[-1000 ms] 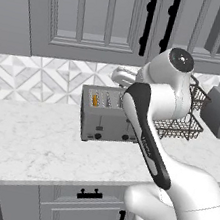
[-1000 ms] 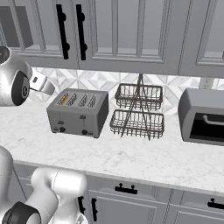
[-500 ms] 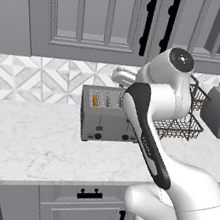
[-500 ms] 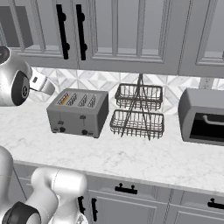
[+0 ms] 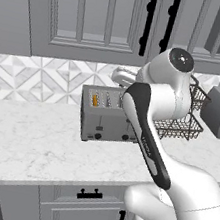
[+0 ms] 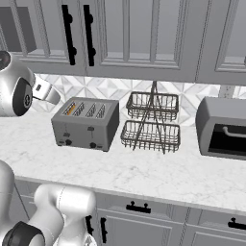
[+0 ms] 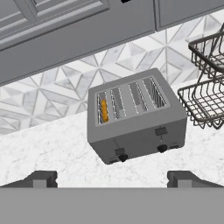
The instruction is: Start the toaster. Once the lever pops up, take the bread to the plate on the dining counter.
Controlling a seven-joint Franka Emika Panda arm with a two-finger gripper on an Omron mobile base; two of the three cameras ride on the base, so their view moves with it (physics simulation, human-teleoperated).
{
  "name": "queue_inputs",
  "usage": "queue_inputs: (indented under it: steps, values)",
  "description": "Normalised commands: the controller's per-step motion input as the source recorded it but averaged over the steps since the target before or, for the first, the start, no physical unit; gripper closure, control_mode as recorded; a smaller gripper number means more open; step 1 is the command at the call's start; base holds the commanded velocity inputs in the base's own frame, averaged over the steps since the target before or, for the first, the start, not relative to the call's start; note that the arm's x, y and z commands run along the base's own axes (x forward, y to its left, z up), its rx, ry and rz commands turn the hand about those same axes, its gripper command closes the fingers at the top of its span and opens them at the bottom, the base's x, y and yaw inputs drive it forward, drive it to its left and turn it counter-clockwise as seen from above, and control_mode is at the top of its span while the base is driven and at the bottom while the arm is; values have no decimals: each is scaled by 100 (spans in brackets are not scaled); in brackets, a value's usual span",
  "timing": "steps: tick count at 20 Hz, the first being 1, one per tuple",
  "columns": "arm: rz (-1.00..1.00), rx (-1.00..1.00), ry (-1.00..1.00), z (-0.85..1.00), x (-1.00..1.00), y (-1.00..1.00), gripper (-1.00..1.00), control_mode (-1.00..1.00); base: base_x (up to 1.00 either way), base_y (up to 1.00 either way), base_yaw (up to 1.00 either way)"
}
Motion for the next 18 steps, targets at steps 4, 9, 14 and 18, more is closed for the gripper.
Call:
queue_inputs:
  steps: [4, 9, 14, 18]
  values:
    - [0, 0, 0, 0, 0, 0, -100, -100, 0, 0, 0]
    - [0, 0, 0, 0, 0, 0, -100, -100, 0, 0, 0]
    - [0, 0, 0, 0, 0, 0, -100, -100, 0, 0, 0]
    - [0, 0, 0, 0, 0, 0, -100, -100, 0, 0, 0]
